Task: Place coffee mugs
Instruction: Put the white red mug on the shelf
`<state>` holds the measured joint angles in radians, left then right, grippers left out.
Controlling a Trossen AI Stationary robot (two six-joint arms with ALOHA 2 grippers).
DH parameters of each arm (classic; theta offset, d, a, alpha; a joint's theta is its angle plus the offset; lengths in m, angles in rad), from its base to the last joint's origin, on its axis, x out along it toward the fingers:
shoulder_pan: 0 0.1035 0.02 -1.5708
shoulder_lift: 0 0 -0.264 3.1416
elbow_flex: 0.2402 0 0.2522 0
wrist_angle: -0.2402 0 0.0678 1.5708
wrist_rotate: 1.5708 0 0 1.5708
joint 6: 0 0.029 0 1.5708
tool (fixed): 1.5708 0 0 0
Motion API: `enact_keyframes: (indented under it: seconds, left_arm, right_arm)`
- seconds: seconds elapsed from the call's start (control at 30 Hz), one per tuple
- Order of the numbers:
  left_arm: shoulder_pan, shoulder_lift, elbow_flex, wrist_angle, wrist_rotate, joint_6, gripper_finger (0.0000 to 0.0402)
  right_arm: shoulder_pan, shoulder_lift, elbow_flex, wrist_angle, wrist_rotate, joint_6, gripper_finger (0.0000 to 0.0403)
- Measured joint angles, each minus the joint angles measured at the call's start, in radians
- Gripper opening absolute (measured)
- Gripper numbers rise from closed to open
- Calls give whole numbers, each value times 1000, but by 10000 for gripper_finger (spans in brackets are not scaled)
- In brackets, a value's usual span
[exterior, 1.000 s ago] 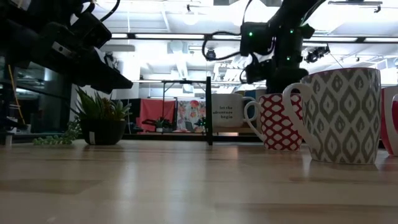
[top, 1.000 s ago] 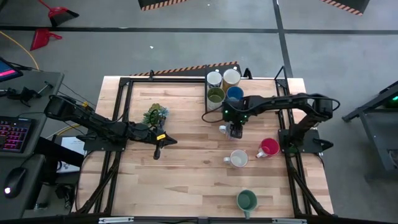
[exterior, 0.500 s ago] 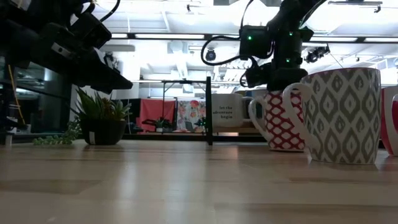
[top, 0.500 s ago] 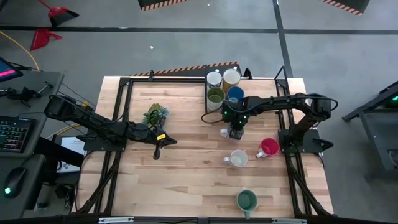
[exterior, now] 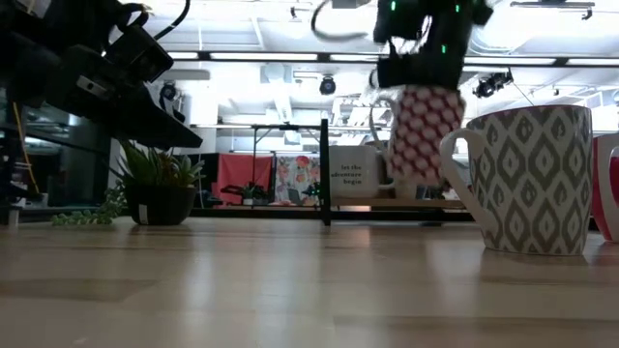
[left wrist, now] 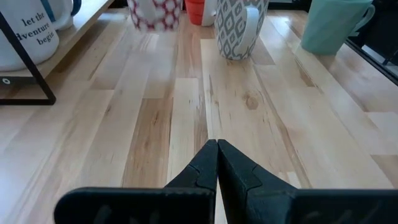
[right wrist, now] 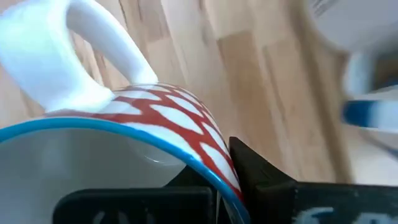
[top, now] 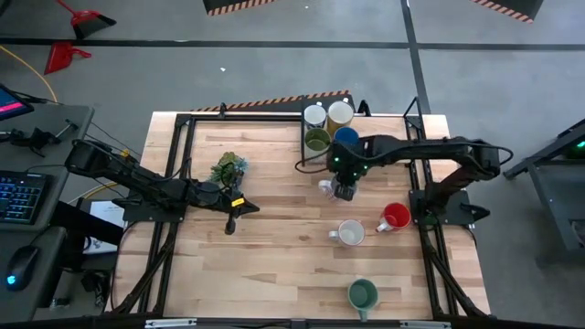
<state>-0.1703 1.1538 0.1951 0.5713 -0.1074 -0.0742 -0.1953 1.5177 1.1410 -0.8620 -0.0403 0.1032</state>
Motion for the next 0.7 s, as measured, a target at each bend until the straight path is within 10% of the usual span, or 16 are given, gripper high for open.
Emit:
enact_keyframes:
  seconds: [0.37, 0.7]
  left_arm:
    - [0, 0, 0, -16, 0, 0, 0]
    - [0, 0, 0, -48, 0, 0, 0]
  right_arm:
    - [-70, -88, 356, -235, 252, 21, 1]
    - [-390, -86, 507, -378, 295, 95, 0]
